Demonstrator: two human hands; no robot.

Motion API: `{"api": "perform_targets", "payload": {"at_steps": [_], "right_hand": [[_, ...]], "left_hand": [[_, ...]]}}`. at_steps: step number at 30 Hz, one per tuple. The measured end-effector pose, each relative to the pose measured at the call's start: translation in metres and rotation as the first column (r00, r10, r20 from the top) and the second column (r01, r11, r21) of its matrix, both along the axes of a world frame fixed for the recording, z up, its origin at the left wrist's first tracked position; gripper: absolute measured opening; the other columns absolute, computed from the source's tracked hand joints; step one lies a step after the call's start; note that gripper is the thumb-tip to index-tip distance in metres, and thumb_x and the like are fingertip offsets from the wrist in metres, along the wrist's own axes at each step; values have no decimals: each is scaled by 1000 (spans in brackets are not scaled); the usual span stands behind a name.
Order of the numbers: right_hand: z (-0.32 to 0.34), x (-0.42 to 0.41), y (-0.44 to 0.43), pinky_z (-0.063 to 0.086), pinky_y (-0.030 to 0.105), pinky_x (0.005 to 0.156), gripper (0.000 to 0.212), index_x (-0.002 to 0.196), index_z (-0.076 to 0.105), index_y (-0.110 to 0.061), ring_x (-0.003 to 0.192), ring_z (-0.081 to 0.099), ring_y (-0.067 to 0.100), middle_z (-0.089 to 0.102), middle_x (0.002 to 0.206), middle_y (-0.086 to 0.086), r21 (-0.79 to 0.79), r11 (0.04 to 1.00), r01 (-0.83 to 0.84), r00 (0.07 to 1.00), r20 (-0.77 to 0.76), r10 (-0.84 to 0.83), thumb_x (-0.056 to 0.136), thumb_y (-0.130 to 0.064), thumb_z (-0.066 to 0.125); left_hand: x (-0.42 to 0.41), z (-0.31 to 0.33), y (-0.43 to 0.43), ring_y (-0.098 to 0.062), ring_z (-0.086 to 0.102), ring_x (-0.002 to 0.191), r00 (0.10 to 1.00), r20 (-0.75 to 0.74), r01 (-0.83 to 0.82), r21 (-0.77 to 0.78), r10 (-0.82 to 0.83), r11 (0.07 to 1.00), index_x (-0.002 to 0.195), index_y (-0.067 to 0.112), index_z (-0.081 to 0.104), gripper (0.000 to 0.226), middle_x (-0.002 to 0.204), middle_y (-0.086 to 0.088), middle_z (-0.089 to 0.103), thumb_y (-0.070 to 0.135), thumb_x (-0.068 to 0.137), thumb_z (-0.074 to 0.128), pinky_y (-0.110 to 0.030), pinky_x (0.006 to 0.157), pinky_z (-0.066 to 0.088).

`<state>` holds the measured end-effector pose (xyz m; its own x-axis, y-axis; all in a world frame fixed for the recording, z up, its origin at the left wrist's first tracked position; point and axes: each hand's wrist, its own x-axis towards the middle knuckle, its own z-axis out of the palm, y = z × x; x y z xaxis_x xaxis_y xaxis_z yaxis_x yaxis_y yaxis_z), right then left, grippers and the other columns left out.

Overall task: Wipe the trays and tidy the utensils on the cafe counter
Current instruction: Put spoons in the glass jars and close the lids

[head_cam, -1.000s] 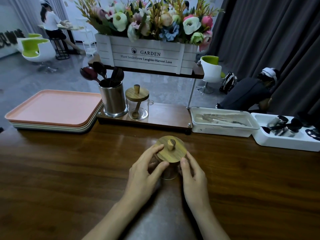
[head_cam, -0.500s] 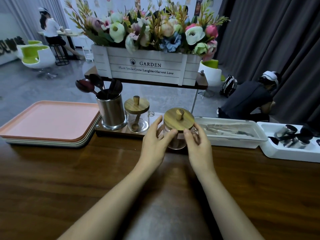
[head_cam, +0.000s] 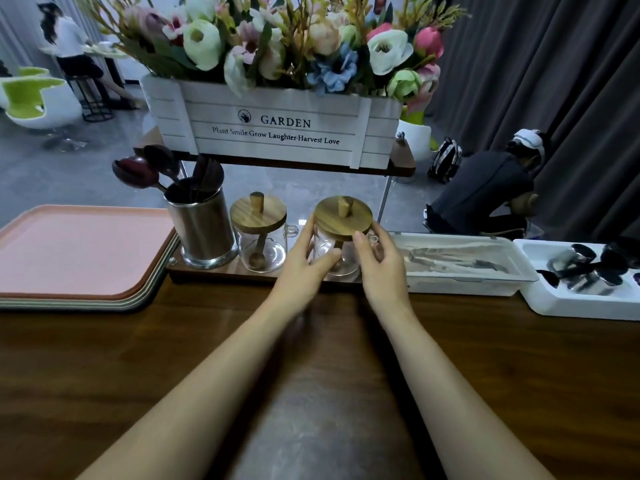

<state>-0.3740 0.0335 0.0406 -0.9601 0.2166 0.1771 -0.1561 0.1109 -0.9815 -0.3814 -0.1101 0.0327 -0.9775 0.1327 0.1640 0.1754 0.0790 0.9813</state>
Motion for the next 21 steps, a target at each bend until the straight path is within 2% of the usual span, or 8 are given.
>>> {"api": "perform_targets", "payload": {"at_steps": [2,6,11,15,18,19,21], "right_hand": [[-1,-4,0,47,16,102,50,145,52,-23,122,59,1,64,134,-4,15,1000,1,1000,20,-2,98,-38,62],[-5,-6,0,44,31,112,60,152,42,-29,130,55,7,59,142,-2,32,999,-35,998,52,34,97,-36,65],[-12,-4,1,39,31,116,70,157,28,-38,137,46,3,48,153,-7,80,995,-53,998,46,49,97,-32,65],[-9,-3,1,35,30,118,72,158,24,-36,143,39,5,41,158,-5,85,994,-74,996,65,68,98,-30,64],[-7,1,4,33,12,110,73,159,22,-33,145,36,7,37,159,-2,79,993,-87,994,73,81,99,-23,63],[-8,3,5,34,13,109,73,158,22,-35,144,36,6,38,159,-2,87,993,-79,995,70,73,99,-24,63],[-11,11,9,34,26,114,71,157,24,-37,145,37,8,38,159,-4,100,993,-62,996,66,56,99,-29,62]], "left_hand": [[-3,1,2,12,44,133,1000,15,-7,-1,7,1000,160,32,25,77,154,14,43,16,98,65,-4,95,40],[-5,0,5,5,31,142,999,48,-23,15,22,1000,163,29,11,83,153,20,32,14,100,63,4,93,32],[-6,-4,4,23,35,125,999,43,-19,-73,22,997,163,29,3,83,145,30,27,15,102,58,5,89,30],[-4,-1,2,31,30,122,999,47,-7,-130,13,991,163,29,-3,85,150,26,20,17,103,57,9,90,25],[8,1,1,16,15,134,998,55,-7,-127,15,992,162,30,-3,86,156,23,13,15,103,57,10,91,22],[14,0,0,12,15,137,999,50,-4,-112,10,994,162,33,-2,86,155,24,12,15,103,58,8,94,23],[26,-4,-1,2,17,143,999,38,-26,-84,29,996,160,38,2,84,151,27,14,18,102,59,-9,108,26]]}}
